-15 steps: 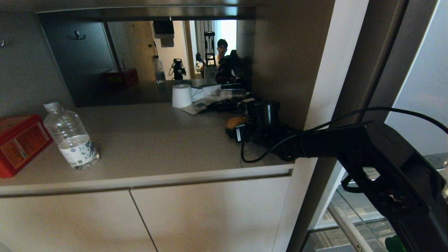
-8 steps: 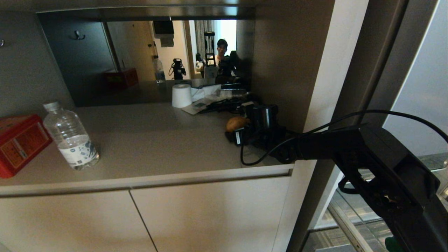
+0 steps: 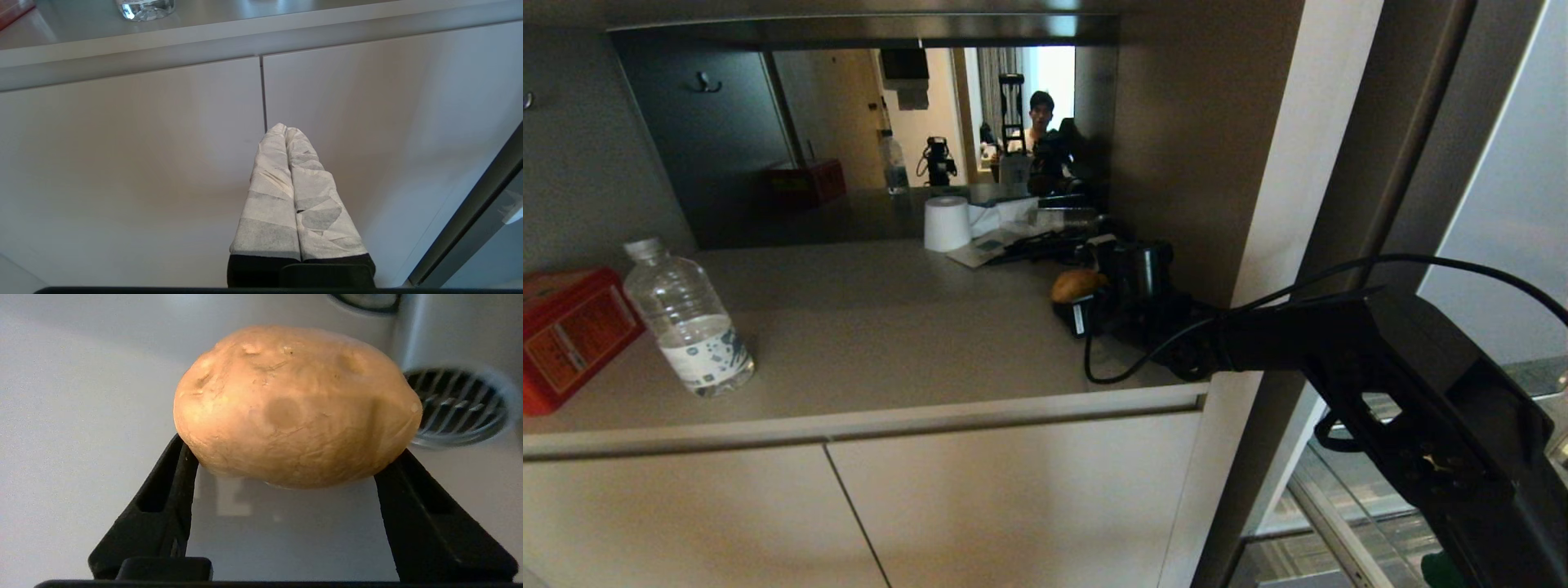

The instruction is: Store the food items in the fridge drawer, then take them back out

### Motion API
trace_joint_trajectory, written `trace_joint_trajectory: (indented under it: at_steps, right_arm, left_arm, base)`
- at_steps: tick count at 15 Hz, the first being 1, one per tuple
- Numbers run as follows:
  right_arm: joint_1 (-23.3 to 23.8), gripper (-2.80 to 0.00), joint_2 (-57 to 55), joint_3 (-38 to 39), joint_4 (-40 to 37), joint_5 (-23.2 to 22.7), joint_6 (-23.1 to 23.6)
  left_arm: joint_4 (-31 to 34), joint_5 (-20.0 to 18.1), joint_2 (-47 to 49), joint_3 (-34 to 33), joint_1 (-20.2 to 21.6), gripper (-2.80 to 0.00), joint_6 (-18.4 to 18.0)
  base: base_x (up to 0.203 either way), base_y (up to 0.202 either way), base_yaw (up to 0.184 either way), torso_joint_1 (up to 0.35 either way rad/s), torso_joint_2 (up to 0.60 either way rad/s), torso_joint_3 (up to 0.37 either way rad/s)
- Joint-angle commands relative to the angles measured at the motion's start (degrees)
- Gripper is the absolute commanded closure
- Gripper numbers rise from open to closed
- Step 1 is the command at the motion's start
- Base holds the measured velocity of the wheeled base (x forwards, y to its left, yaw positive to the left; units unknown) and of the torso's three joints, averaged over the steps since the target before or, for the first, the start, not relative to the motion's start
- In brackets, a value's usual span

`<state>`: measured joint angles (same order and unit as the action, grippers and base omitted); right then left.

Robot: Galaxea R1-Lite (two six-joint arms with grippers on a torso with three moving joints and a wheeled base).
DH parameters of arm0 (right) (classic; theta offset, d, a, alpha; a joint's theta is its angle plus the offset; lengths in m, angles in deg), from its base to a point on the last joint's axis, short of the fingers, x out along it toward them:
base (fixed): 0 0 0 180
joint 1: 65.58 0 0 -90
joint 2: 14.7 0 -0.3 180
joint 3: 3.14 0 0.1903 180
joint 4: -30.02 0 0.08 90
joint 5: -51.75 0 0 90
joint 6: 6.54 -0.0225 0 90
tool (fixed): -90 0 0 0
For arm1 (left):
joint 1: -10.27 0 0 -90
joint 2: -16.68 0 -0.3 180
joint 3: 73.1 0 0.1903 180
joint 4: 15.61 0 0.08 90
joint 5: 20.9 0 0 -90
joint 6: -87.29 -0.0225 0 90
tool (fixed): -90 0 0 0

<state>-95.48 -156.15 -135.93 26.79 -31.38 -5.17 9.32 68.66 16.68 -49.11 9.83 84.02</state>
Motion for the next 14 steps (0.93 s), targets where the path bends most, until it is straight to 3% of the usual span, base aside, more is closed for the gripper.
trace_joint_trajectory:
  at_steps: [1, 7, 10, 14]
  right_arm:
    - [-0.07, 0.0, 1.46, 0.4, 0.16, 0.08, 0.01]
    - [-0.74, 0.0, 6.92, 8.24, 0.73, 0.69, -0.1]
    - [-2.39, 0.0, 16.57, 20.56, 2.61, 0.75, -0.13]
    - [-6.97, 0.0, 38.99, 42.56, 3.22, 0.6, -0.06]
  left_arm:
    - [-0.04, 0.0, 0.09, -0.01, 0.0, 0.0, -0.06]
    - [0.02, 0.0, 0.09, -0.01, 0.0, 0.0, -0.06]
    - [0.02, -0.09, 0.09, -0.01, 0.0, 0.0, -0.32]
    - [0.02, -0.09, 0.09, -0.01, 0.0, 0.0, -0.68]
  base:
    - [0.0, 0.0, 0.0, 0.0, 0.0, 0.0]
    - [0.0, 0.0, 0.0, 0.0, 0.0, 0.0]
    - [0.0, 0.0, 0.0, 0.0, 0.0, 0.0]
    - [0.0, 0.0, 0.0, 0.0, 0.0, 0.0]
